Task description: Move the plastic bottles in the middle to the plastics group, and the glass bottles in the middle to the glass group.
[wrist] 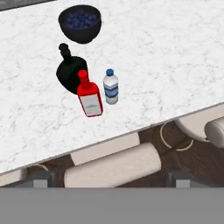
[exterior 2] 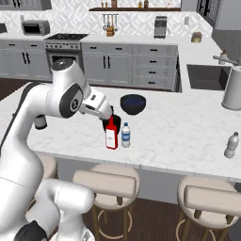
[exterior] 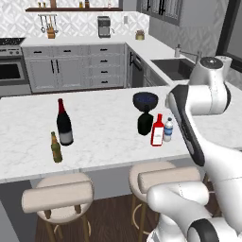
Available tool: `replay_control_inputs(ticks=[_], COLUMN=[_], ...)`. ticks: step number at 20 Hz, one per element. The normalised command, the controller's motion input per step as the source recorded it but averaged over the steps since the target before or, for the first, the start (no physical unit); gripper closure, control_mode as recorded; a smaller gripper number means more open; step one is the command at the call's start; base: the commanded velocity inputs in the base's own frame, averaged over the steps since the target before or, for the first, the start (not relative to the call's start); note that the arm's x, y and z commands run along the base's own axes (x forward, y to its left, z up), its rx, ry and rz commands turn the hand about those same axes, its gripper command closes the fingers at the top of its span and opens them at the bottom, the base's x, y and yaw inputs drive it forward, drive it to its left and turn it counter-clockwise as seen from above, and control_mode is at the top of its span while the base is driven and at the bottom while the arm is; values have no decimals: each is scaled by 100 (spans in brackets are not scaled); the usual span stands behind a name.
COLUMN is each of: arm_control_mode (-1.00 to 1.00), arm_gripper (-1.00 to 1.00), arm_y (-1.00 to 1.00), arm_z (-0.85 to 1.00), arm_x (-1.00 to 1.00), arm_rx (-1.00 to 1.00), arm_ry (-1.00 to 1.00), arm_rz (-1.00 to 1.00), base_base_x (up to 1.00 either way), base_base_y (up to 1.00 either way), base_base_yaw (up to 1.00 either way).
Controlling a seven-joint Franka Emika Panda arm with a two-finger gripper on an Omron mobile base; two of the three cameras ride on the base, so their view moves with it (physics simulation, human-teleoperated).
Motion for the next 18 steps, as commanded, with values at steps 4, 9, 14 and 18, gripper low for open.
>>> replay_control_inputs(ticks=[4, 9, 14, 18], arm_control_mode=[-100, -100, -100, -100], arm_gripper=[-100, -100, -100, -100], arm_y=[-26, 13, 21, 34], arm_z=[-3, -24, -53, -54], arm_x=[36, 61, 68, 38], arm_rx=[0, 0, 0, 0], arm_ry=[0, -1, 0, 0], arm_rz=[-11, 2, 9, 18], base_base_x=[0, 0, 0, 0], base_base_y=[0, 0, 0, 0], base_base_yaw=[0, 0, 0, 0])
